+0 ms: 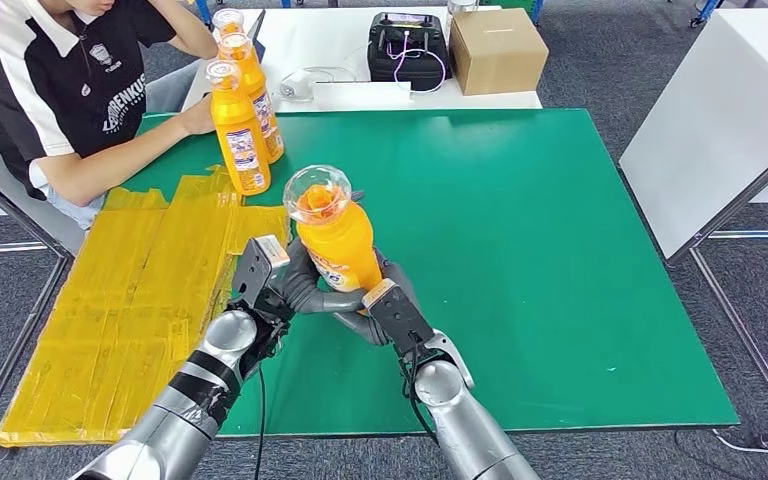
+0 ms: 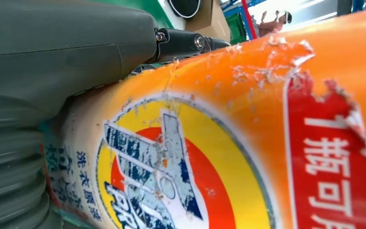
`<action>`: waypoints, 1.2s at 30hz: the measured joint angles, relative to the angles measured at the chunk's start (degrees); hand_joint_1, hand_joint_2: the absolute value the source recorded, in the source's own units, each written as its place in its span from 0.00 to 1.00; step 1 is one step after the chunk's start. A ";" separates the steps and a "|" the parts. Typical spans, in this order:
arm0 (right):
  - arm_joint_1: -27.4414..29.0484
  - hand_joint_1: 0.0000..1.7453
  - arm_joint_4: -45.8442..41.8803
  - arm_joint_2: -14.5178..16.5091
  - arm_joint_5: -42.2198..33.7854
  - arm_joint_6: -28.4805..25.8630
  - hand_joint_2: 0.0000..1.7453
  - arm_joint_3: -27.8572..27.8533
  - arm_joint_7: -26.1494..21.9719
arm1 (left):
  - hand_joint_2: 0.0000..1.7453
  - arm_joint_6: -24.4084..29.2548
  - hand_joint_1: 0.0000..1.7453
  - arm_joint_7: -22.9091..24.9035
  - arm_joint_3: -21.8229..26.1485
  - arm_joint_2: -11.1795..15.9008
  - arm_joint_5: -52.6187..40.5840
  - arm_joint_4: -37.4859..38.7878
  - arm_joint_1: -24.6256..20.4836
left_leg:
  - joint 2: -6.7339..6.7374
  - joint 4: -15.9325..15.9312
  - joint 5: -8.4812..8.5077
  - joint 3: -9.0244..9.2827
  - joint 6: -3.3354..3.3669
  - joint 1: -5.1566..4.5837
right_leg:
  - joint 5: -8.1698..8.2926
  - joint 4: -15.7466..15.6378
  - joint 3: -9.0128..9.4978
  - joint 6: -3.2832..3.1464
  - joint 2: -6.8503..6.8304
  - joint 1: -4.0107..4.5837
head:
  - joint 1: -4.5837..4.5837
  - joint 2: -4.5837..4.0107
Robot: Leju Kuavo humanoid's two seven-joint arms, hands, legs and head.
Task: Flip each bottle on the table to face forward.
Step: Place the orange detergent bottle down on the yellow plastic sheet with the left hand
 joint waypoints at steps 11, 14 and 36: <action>-1.12 1.00 2.11 -0.02 -0.26 -0.19 1.00 1.58 0.10 | 1.00 0.25 0.26 -0.70 0.98 0.09 1.31 0.14 0.80 | 0.01 0.00 0.00 0.00 0.00 0.01 | 0.00 0.00 -0.03 0.00 0.01 0.01 | 0.00 0.00; -1.16 1.00 2.71 -0.02 -0.49 -0.31 1.00 1.97 0.10 | 1.00 0.68 0.96 -1.15 1.23 0.04 2.28 -0.15 1.49 | 0.01 0.00 0.00 0.00 0.00 0.01 | 0.00 0.00 -0.04 0.00 0.01 0.01 | 0.01 0.00; 3.47 1.00 0.14 -0.67 0.95 -2.06 1.00 5.20 -1.28 | 1.00 5.66 1.00 -1.95 3.10 -0.90 5.33 -11.26 12.33 | 0.06 0.00 -0.03 -0.03 -0.04 0.01 | -0.02 -0.02 -0.14 -0.02 0.02 0.00 | -0.01 0.00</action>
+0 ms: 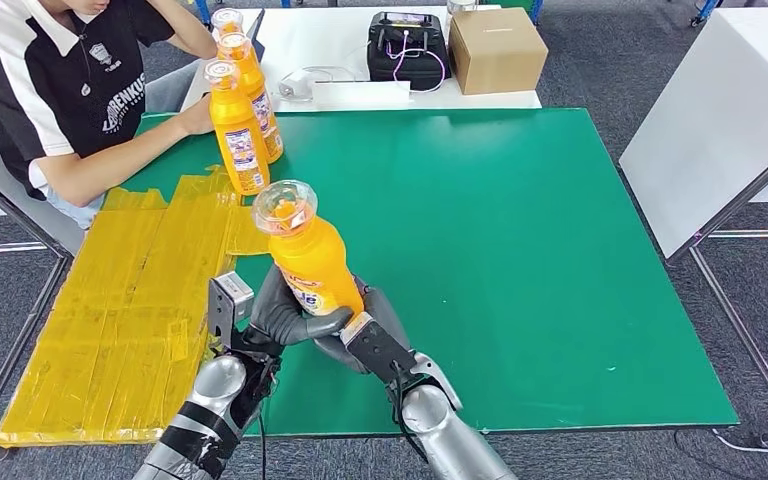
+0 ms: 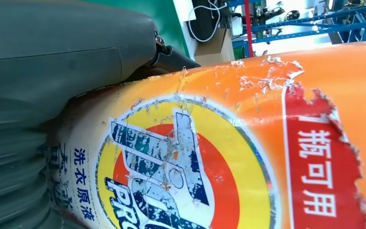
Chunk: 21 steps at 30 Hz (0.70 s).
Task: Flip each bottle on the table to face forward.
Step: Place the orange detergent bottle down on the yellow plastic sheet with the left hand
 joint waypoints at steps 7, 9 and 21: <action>2.35 0.00 -3.55 -0.80 1.32 -1.59 1.00 0.09 -0.11 | 1.00 -0.32 1.00 0.46 0.15 -0.21 1.73 -1.49 1.43 | -0.01 0.00 0.00 0.00 0.00 0.00 | 0.00 0.00 0.00 0.00 0.00 0.00 | 0.00 0.00; 4.20 0.00 -6.22 -1.44 1.62 -2.27 1.00 -0.19 -0.25 | 1.00 -0.11 1.00 0.52 0.50 -0.42 2.28 -2.38 1.94 | -0.02 0.00 0.00 -0.04 0.00 0.00 | 0.00 0.00 -0.01 0.00 0.00 0.00 | 0.01 0.00; 15.07 0.00 -27.36 -5.94 -0.93 -2.93 1.00 -5.28 -3.23 | 1.00 16.48 1.00 0.93 9.51 1.18 -10.78 -4.88 -0.67 | -0.02 0.00 0.00 -0.12 -0.01 0.00 | 0.01 0.00 -0.08 -0.01 -0.01 0.01 | 0.02 0.00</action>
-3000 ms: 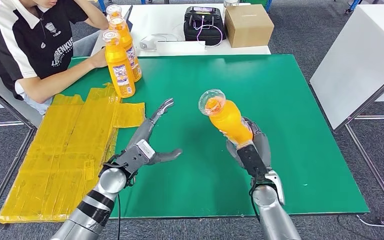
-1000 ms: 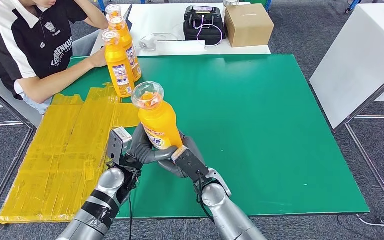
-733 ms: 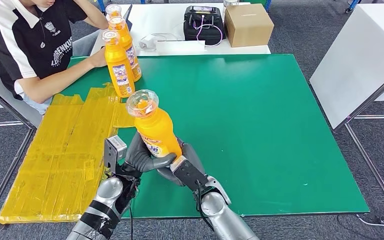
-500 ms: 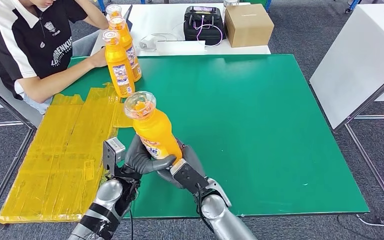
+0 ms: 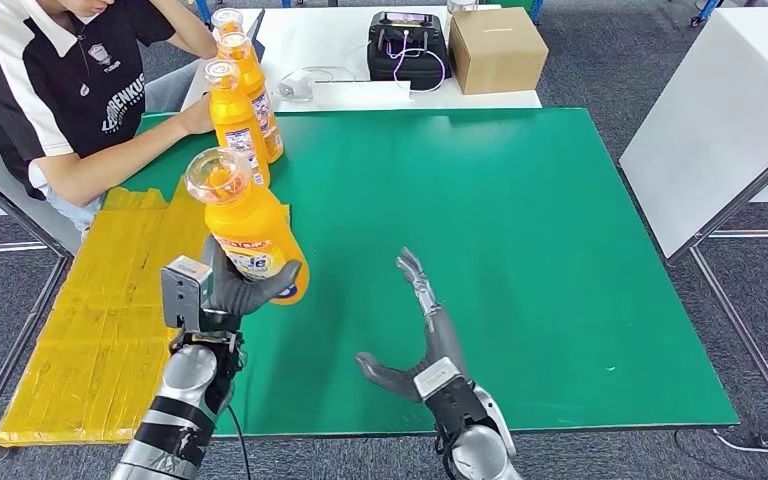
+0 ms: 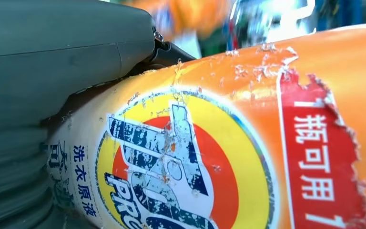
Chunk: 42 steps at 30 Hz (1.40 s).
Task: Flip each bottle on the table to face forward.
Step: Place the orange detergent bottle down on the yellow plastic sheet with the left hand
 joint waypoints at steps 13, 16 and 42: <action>0.84 0.00 -6.68 -1.69 -2.10 1.13 1.00 -1.61 -0.96 | 1.00 14.75 1.00 4.35 4.31 7.43 -30.67 7.77 -10.16 | -0.02 0.00 0.06 -0.01 -0.06 0.03 | 0.00 0.03 0.01 0.00 0.00 0.00 | 0.01 0.00; 0.84 0.00 -6.86 -1.77 -2.12 1.17 1.00 -1.63 -0.97 | 1.00 14.86 1.00 4.33 4.37 7.79 -30.71 8.49 -10.35 | -0.01 0.00 0.05 -0.02 -0.07 0.02 | 0.00 0.02 0.00 0.00 0.00 -0.01 | 0.01 0.00; -1.05 0.00 -8.20 -3.73 -7.19 1.39 1.00 -4.93 -2.96 | 1.00 -18.44 1.00 7.68 -8.70 23.89 -62.32 44.62 -32.16 | 0.59 -0.01 0.15 -0.05 -0.25 0.14 | 0.27 0.07 -0.25 -0.35 0.41 0.20 | 0.01 0.00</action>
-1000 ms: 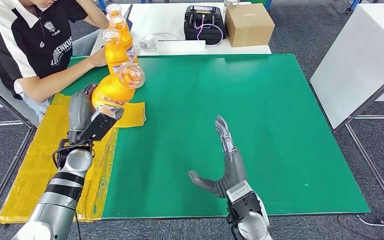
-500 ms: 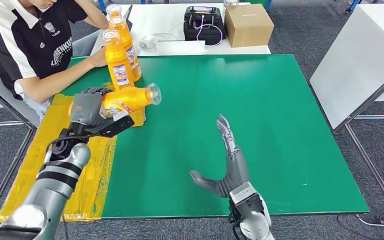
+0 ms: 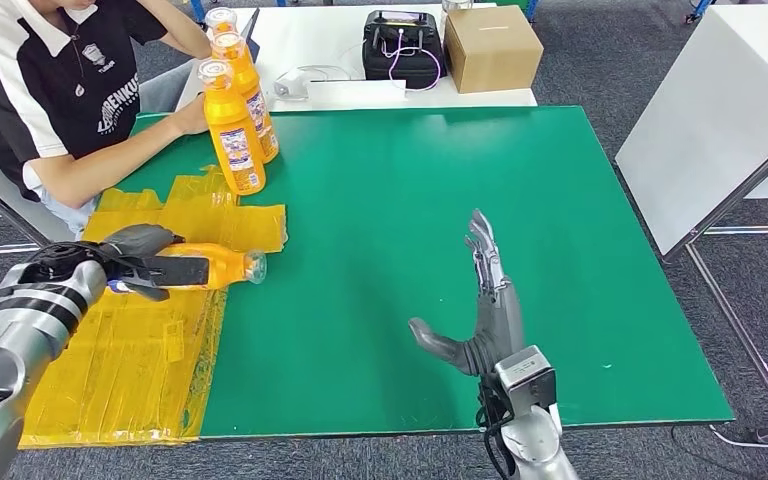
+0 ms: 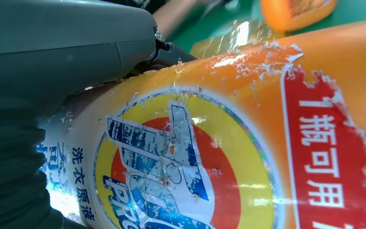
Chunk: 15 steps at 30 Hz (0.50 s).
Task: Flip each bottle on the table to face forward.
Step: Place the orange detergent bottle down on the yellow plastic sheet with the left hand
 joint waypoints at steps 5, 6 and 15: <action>-2.03 0.00 2.64 -0.67 -0.22 0.08 1.00 -0.19 -0.09 | 1.00 -3.49 0.99 -5.52 -6.10 6.22 6.48 2.26 -0.73 | -0.02 -0.01 0.00 -0.03 0.00 0.02 | -0.01 0.00 -0.01 -0.01 -0.01 0.00 | 0.02 0.00; -2.22 0.00 2.89 -0.73 -0.23 0.08 1.00 -0.19 -0.10 | 1.00 -3.46 0.74 -5.75 -6.64 6.75 7.12 2.30 -0.72 | -0.02 -0.01 0.00 -0.03 0.00 0.02 | -0.01 0.00 -0.01 -0.01 -0.01 0.00 | 0.02 0.00; -3.74 0.00 4.80 -0.82 0.16 -0.15 1.00 -0.09 0.09 | 1.00 5.88 0.00 0.19 -8.70 7.02 13.16 2.42 1.26 | -0.15 -0.01 0.01 -0.04 -0.01 0.00 | -0.01 -0.01 0.00 -0.01 -0.03 -0.01 | 0.02 0.00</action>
